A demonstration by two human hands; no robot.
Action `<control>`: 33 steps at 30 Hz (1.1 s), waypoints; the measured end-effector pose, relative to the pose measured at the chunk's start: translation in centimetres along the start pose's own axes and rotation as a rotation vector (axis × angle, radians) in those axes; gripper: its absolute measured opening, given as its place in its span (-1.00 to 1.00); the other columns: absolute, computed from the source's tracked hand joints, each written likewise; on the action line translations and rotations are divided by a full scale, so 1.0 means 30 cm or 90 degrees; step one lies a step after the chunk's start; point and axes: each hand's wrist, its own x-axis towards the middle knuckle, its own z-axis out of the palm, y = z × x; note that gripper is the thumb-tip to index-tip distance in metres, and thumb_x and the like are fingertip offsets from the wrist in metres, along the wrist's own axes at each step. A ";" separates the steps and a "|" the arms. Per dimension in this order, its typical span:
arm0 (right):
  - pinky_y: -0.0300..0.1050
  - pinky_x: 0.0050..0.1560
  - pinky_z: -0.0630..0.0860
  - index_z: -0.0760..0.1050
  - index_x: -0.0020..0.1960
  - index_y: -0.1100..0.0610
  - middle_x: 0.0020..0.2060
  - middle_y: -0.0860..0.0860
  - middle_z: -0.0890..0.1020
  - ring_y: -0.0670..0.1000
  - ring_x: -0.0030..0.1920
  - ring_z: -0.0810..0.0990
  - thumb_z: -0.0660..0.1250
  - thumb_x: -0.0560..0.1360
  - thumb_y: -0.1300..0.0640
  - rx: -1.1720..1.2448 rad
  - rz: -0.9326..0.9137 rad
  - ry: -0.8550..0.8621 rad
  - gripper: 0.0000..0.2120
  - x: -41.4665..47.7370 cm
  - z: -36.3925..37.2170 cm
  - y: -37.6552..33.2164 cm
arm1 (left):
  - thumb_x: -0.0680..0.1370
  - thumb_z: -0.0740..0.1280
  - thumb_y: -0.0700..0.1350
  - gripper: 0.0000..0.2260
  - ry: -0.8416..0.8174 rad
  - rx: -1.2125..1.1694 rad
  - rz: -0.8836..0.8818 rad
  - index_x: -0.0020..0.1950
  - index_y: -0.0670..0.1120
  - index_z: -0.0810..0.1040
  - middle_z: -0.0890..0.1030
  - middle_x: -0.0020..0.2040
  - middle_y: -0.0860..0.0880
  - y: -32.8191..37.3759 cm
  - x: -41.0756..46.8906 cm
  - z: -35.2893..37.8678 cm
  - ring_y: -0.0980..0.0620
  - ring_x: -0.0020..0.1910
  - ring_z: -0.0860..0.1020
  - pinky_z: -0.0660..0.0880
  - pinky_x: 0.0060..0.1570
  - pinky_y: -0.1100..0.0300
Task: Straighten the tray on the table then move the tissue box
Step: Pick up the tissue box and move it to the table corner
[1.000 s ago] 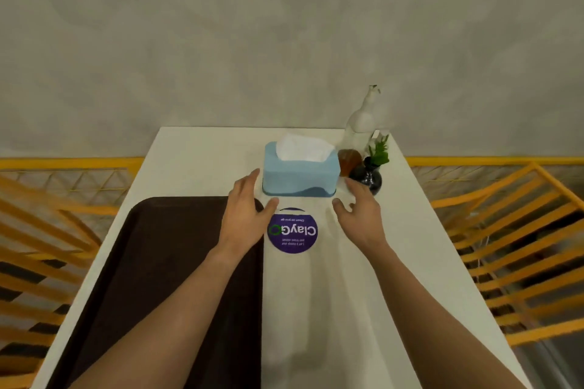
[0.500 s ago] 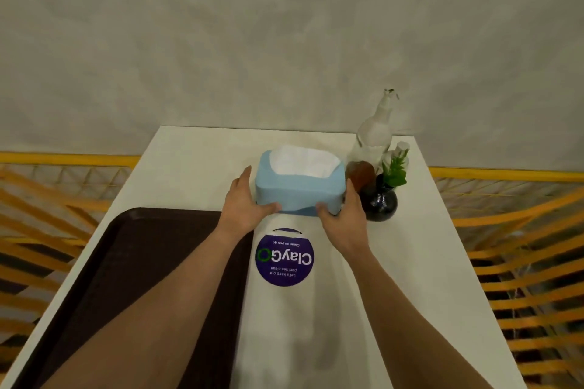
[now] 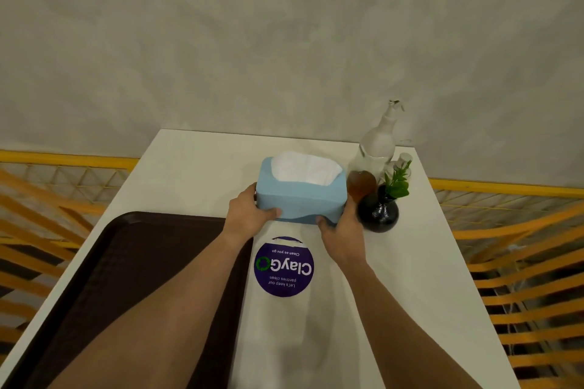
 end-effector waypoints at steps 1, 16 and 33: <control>-0.09 0.14 0.50 0.21 0.50 -0.05 0.23 -0.14 0.51 0.01 0.24 0.55 0.44 0.53 0.11 -0.008 -0.003 -0.002 -0.36 0.000 -0.004 -0.006 | 0.39 0.59 -0.04 -0.38 0.003 0.001 0.005 0.40 -0.08 0.48 0.61 0.29 -0.10 0.000 -0.006 -0.009 0.00 0.11 0.55 0.47 0.03 0.17; -0.45 -0.09 0.44 0.18 0.50 -0.16 0.14 -0.31 0.47 -0.20 0.06 0.51 0.39 0.55 -0.13 -0.016 -0.080 -0.030 -0.38 -0.079 0.245 -0.321 | 0.40 0.56 0.09 -0.37 0.057 0.033 0.104 0.43 0.01 0.48 0.64 0.28 -0.04 -0.100 -0.058 -0.502 0.00 0.15 0.61 0.43 0.01 0.26; -0.38 0.01 0.43 0.15 0.55 -0.08 0.17 -0.22 0.47 -0.17 0.09 0.49 0.39 0.54 -0.17 -0.035 -0.073 -0.033 -0.32 -0.116 0.778 -0.607 | 0.45 0.52 0.03 -0.40 0.021 0.025 0.111 0.45 -0.03 0.42 0.60 0.27 -0.01 -0.392 0.103 -1.007 0.08 0.12 0.55 0.40 -0.21 0.46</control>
